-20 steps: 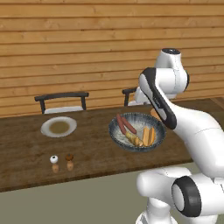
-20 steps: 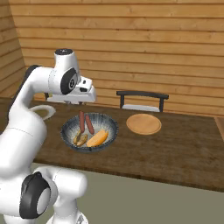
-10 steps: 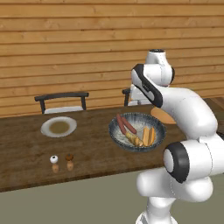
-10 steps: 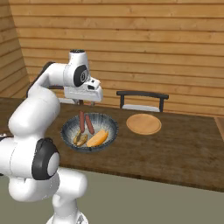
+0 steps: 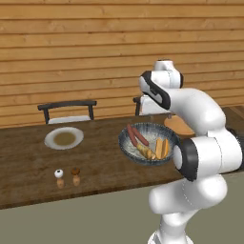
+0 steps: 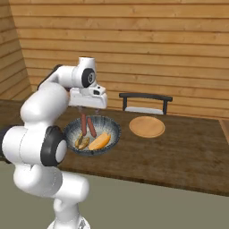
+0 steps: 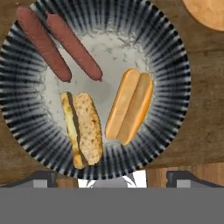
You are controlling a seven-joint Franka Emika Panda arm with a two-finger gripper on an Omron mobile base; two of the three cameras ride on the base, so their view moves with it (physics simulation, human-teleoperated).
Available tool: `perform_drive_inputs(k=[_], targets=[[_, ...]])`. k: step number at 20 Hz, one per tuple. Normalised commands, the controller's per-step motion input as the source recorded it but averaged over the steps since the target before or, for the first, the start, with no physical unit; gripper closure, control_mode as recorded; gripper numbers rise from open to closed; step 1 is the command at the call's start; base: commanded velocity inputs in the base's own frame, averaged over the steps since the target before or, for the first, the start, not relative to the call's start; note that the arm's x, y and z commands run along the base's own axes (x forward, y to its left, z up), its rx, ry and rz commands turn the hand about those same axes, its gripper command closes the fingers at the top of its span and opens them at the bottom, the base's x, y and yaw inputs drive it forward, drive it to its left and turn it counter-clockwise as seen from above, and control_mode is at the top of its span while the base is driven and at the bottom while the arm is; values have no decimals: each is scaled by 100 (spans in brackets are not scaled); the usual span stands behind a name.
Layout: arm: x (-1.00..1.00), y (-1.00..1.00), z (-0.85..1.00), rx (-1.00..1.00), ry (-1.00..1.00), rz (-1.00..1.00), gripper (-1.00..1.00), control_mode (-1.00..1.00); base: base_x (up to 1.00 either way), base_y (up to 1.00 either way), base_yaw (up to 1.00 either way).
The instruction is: Place one bun and one sausage from the bowl on each plate.
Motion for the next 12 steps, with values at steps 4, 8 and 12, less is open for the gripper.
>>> perform_drive_inputs(k=[4, 8, 12], targets=[[1, -14, -54, -4, 14, -3, -100, -100, 0, 0, 0], [32, -50, -63, 0, 0, 0, -100, -100, 0, 0, 0], [48, -19, -90, -4, 5, 0, -100, -100, 0, 0, 0]])
